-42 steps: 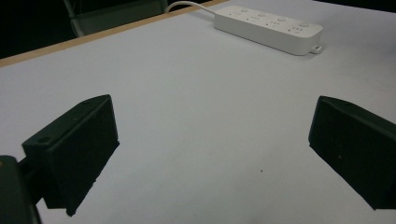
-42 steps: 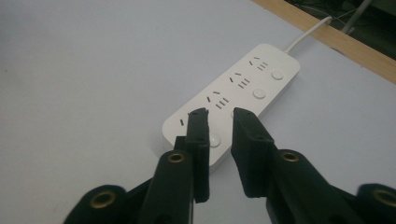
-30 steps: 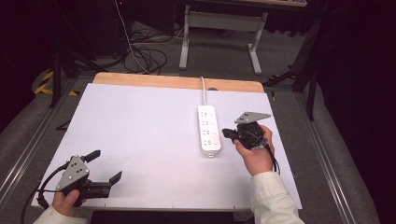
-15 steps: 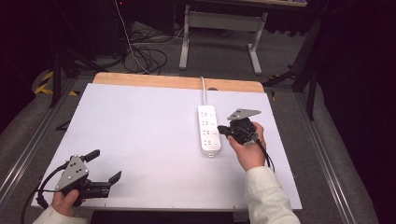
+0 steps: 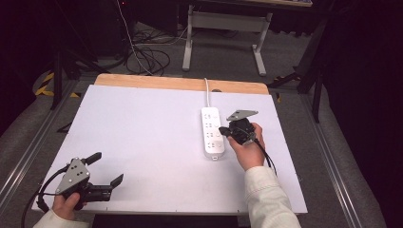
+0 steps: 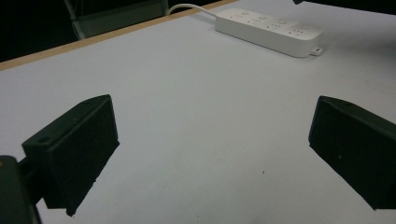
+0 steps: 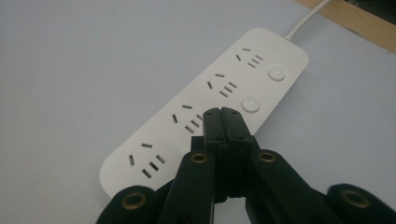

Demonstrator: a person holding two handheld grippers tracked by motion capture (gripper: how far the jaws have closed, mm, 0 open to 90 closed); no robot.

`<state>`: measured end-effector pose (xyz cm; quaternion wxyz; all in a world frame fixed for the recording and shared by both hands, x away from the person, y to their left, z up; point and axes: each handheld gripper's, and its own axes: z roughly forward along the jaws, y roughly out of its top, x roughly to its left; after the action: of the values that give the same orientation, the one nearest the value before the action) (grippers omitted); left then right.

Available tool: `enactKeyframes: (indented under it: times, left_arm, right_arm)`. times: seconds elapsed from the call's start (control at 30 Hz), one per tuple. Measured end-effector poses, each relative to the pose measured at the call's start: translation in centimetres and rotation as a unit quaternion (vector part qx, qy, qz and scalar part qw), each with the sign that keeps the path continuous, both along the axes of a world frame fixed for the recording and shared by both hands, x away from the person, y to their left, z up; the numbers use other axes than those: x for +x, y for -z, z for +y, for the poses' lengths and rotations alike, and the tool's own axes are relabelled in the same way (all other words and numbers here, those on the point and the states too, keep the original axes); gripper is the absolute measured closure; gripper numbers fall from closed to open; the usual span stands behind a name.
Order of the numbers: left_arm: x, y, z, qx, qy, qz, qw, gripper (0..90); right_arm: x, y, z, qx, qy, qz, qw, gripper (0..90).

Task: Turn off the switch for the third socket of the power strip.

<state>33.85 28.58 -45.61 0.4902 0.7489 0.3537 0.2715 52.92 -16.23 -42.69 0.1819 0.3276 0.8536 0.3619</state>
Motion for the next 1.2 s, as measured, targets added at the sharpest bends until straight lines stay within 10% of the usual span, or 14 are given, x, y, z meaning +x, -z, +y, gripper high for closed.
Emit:
enactKeyframes:
  times: [1.2]
  left_arm:
    - [0.0, 0.0, 0.0, 0.003, 0.004, 0.0, 1.0, 1.8]
  right_arm:
    - [1.3, 2.4, 1.7, -0.041, -0.003, 0.005, 0.9991, 90.0]
